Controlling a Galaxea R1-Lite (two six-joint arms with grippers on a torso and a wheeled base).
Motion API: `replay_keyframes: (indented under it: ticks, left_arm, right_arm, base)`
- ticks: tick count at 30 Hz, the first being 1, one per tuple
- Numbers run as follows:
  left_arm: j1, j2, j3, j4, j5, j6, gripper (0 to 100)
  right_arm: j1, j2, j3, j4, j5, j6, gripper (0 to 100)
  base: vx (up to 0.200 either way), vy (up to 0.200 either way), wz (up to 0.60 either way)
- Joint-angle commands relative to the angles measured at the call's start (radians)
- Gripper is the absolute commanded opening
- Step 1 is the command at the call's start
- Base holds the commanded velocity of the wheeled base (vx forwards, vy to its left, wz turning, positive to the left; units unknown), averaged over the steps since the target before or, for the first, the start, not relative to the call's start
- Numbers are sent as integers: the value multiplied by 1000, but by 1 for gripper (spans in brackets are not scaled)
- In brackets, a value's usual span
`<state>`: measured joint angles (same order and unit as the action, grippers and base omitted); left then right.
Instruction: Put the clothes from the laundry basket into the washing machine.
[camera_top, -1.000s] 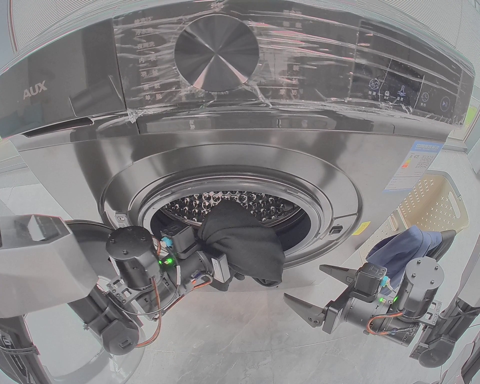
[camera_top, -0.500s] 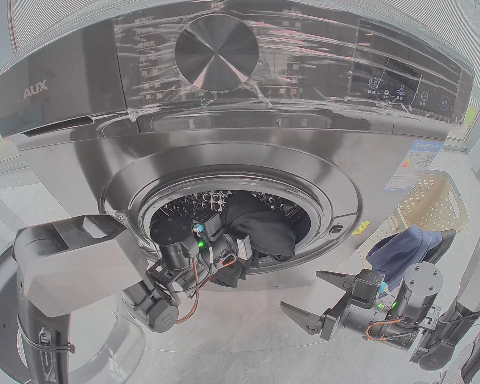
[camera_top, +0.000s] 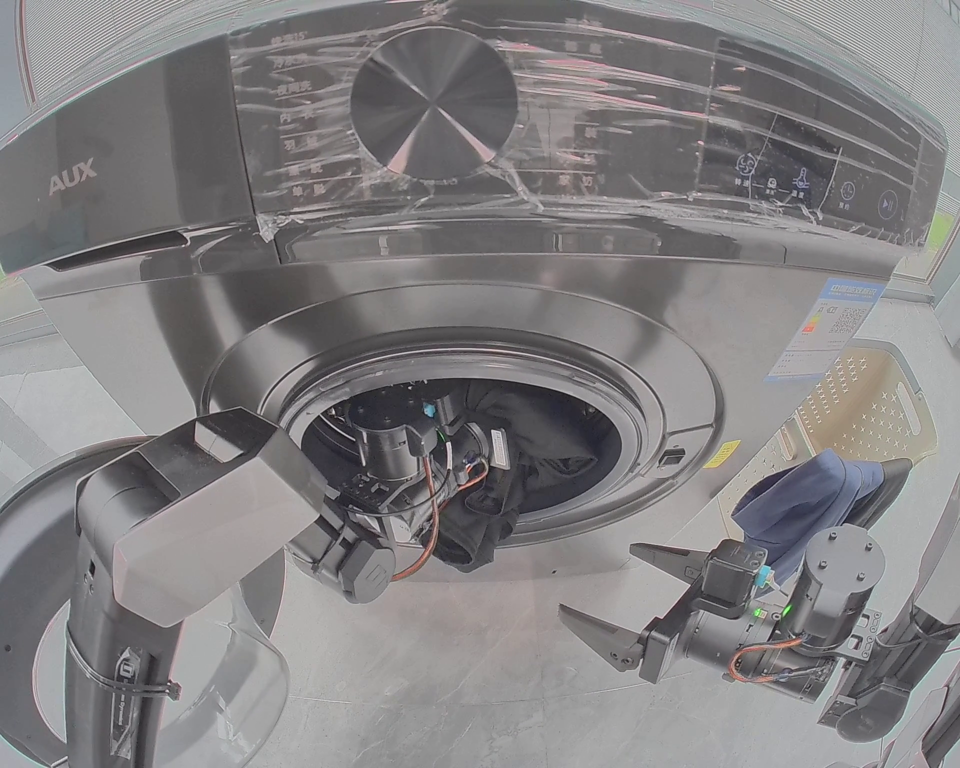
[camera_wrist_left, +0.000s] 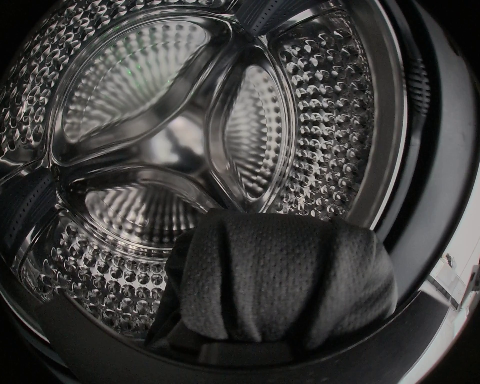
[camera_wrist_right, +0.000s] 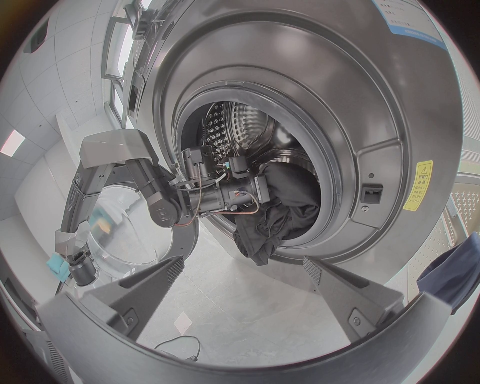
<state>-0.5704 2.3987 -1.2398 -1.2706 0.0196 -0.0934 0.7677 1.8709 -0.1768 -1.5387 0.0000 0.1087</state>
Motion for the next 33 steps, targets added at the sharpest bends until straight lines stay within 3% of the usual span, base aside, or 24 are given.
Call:
replay_keyframes:
  ticks: [1, 9, 20, 21, 29, 33]
  left_arm:
    - [24, 50, -121, 50, 26, 0, 0]
    - [57, 80, -285, 143, 66, 0, 0]
    - [72, 77, -323, 155, 99, -2, 0]
    - [72, 77, -322, 155, 99, -2, 100]
    - [63, 66, -274, 160, 138, -2, 100]
    - [53, -16, -132, 237, 157, 0, 100]
  right_arm:
    - [2, 2, -1, -6, 0, 0, 100]
    - [10, 2, 10, -6, 0, 2, 100]
    - [35, 4, 30, -6, 0, 2, 100]
    - [35, 4, 30, -6, 0, 2, 100]
    - [35, 4, 28, -6, -3, 2, 100]
    - [28, 4, 26, -6, -5, 0, 100]
  base:
    - [0, 0, 0]
    - [0, 0, 0]
    - [0, 0, 0]
    - [0, 0, 0]
    - [0, 0, 0]
    - [0, 0, 0]
